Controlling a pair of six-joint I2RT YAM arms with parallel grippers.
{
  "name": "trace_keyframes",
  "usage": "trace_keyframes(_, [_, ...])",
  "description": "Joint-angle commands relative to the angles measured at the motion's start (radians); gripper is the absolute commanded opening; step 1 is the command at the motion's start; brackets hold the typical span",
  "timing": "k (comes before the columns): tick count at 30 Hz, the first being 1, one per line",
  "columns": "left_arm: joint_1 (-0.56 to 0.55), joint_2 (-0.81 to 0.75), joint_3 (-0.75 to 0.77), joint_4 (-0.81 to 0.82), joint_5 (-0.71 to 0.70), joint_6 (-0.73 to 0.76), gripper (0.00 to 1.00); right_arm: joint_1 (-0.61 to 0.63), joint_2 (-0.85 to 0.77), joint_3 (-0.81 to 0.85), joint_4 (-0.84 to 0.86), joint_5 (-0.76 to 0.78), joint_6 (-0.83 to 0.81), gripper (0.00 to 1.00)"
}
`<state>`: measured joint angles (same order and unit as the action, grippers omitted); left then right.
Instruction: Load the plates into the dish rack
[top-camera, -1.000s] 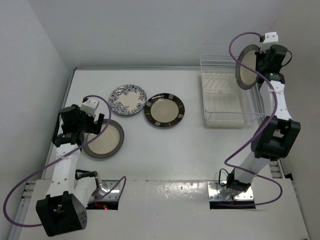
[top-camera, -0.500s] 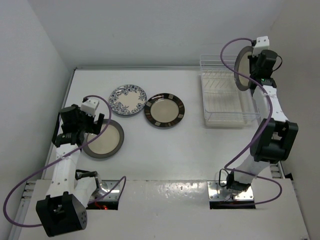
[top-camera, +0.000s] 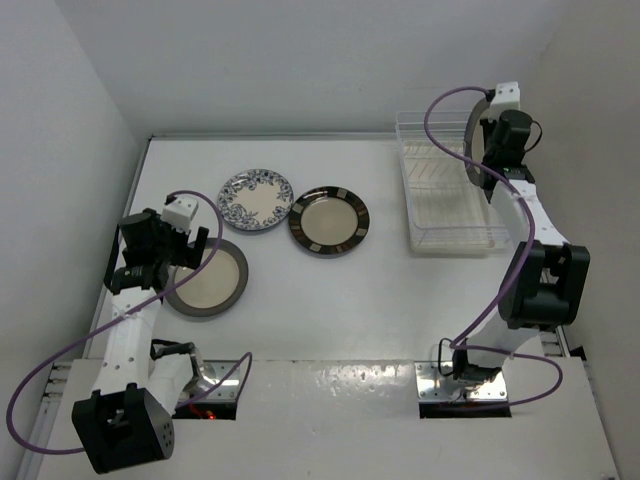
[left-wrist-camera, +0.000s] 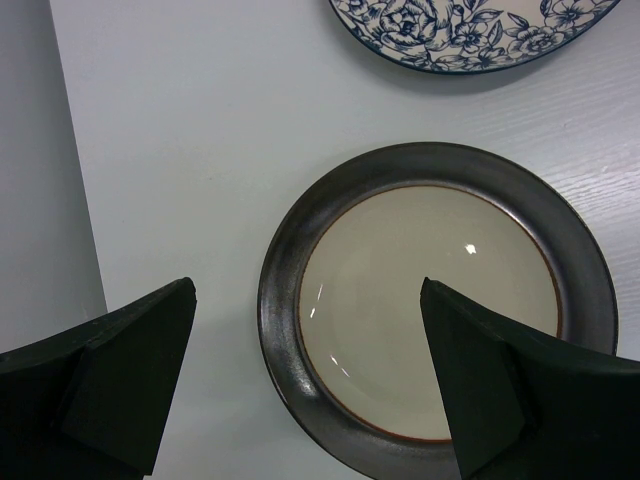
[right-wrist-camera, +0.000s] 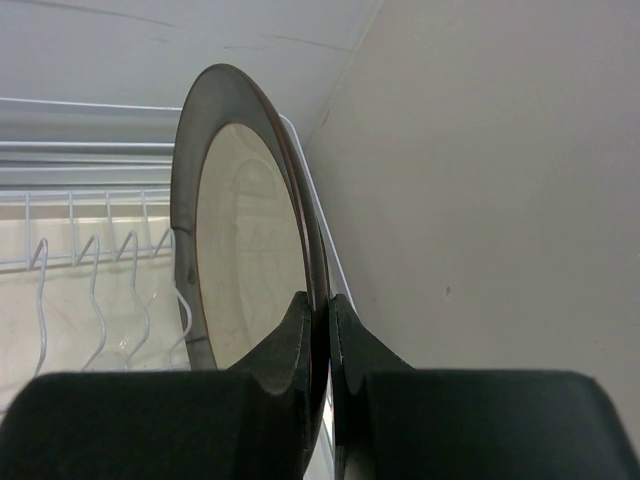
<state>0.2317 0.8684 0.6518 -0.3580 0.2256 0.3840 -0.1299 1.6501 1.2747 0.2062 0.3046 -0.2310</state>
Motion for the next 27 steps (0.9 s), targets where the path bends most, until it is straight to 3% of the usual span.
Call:
trace_keyframes(1, [0.014,-0.016,0.011,0.013,0.02,0.004,1.0,0.001,-0.029,-0.009,0.047,-0.045,0.028,0.0])
trace_keyframes(8, [0.014,-0.025,0.011,0.013,0.02,0.004,1.0,0.007,0.013,-0.008,0.028,-0.052,0.05,0.0])
trace_keyframes(18, [0.014,-0.025,0.002,0.013,0.02,0.004,1.0,0.072,0.042,-0.031,0.053,0.056,-0.099,0.0])
trace_keyframes(24, [0.014,-0.025,0.002,0.013,0.02,0.004,1.0,0.07,0.06,-0.046,0.042,0.073,-0.062,0.0])
trace_keyframes(27, [0.014,-0.025,0.002,0.013,0.02,0.004,1.0,0.07,0.076,-0.017,0.018,0.085,-0.031,0.08])
